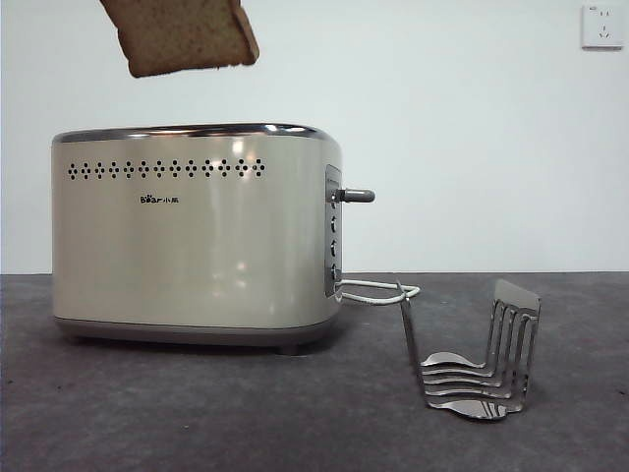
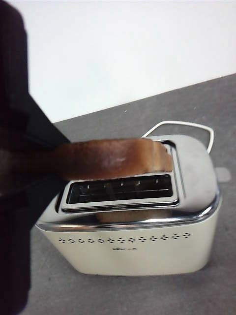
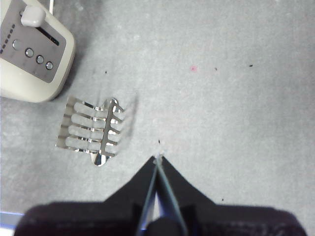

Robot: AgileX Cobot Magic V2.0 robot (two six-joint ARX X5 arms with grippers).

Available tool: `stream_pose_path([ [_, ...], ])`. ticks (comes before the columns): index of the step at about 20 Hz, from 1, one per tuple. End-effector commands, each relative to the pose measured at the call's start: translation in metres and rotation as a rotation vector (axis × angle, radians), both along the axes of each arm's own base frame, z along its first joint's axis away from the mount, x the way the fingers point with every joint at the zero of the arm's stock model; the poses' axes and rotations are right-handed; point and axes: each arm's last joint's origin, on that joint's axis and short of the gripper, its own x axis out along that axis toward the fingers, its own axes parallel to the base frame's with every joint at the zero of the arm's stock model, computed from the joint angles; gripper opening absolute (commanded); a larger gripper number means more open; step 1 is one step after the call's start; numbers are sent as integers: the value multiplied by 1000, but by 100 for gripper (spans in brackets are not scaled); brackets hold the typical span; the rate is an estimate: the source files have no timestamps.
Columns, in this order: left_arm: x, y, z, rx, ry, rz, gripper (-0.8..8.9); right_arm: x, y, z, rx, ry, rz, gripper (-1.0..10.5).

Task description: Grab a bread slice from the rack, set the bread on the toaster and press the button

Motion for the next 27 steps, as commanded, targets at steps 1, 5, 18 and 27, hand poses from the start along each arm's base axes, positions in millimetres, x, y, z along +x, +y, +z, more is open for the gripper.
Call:
stream_pose_path([
  [1,11,2,-4,22,13,24,-5,0,0,1,1,-9,-8,0],
  [5,25,0,-12,-16,83,-2,-5,0,0,1,-1,-9,-5,0],
  [18,63,-17,-43,29,204,19,-5,1,0,2,-24,-24,11,0],
  [27,75,-20,-52,66,210,51,-5,3,-1,3,-37,-50,-1,0],
])
